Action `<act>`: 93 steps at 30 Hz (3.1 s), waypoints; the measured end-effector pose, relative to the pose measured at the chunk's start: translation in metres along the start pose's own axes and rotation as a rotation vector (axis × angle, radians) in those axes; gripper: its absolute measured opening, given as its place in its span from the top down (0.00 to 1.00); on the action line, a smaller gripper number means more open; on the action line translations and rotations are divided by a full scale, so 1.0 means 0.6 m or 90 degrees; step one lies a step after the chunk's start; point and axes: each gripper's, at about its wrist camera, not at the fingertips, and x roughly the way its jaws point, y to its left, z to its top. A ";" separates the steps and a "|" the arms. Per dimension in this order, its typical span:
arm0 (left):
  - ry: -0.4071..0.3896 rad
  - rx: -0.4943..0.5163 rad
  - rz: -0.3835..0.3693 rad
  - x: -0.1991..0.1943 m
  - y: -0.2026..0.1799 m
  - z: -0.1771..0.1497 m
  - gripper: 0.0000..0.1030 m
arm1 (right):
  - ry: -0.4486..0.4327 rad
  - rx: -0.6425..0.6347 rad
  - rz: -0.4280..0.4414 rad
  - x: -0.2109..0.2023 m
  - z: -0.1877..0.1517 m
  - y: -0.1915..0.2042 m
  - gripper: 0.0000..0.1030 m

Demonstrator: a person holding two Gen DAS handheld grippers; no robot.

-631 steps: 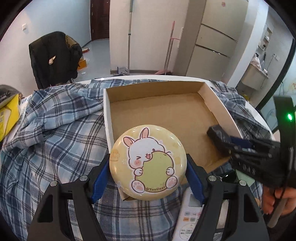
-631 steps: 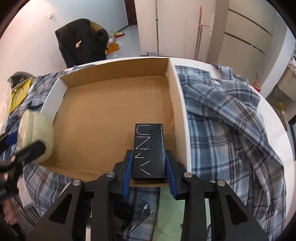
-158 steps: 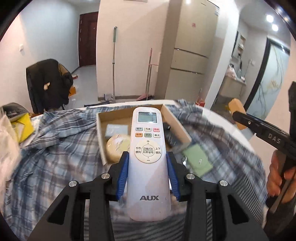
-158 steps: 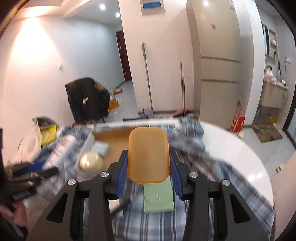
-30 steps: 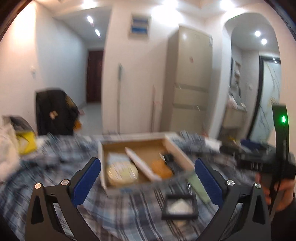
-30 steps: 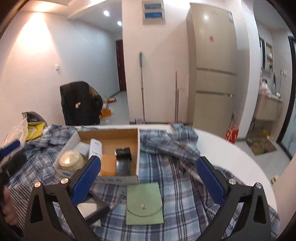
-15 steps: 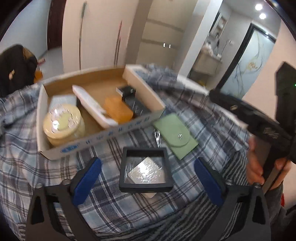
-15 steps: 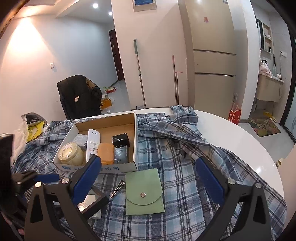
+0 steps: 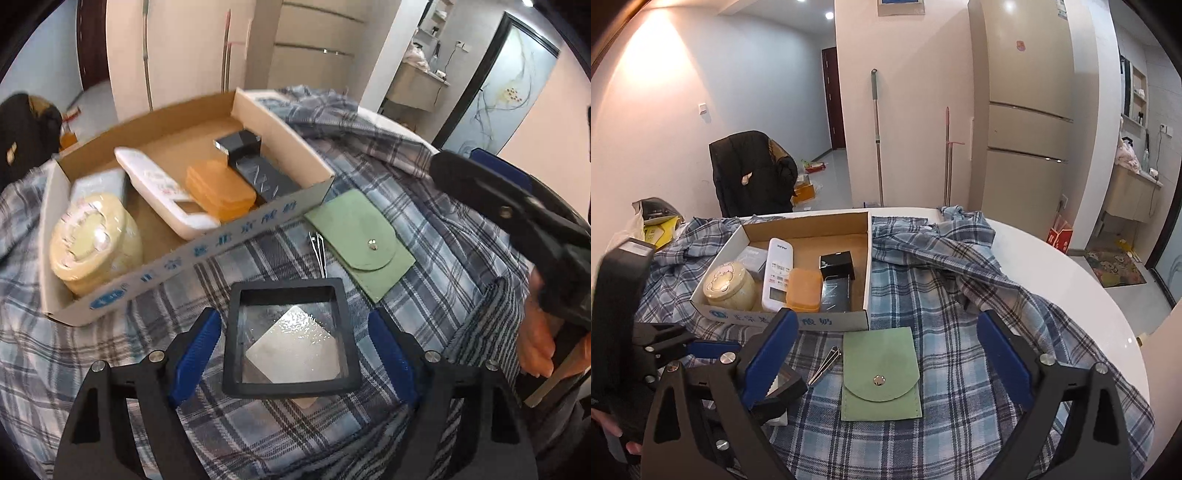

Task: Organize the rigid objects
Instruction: 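Grasp the black square frame on the cloth with the left gripper and lift, then grasp the green pouch on the cloth with the right gripper, then lay the green pouch in the tray with right gripper while left carries black frame above tray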

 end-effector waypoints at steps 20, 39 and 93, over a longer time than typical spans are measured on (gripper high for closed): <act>-0.299 0.034 0.135 -0.127 -0.027 -0.023 0.30 | 0.019 0.026 -0.013 0.016 -0.002 -0.015 0.06; -0.434 -0.008 0.148 -0.165 0.012 -0.064 0.30 | 0.264 0.080 0.046 0.133 -0.013 -0.005 0.44; -0.449 -0.108 0.148 -0.192 0.069 -0.069 0.30 | 0.246 -0.049 -0.009 0.072 0.015 0.014 0.33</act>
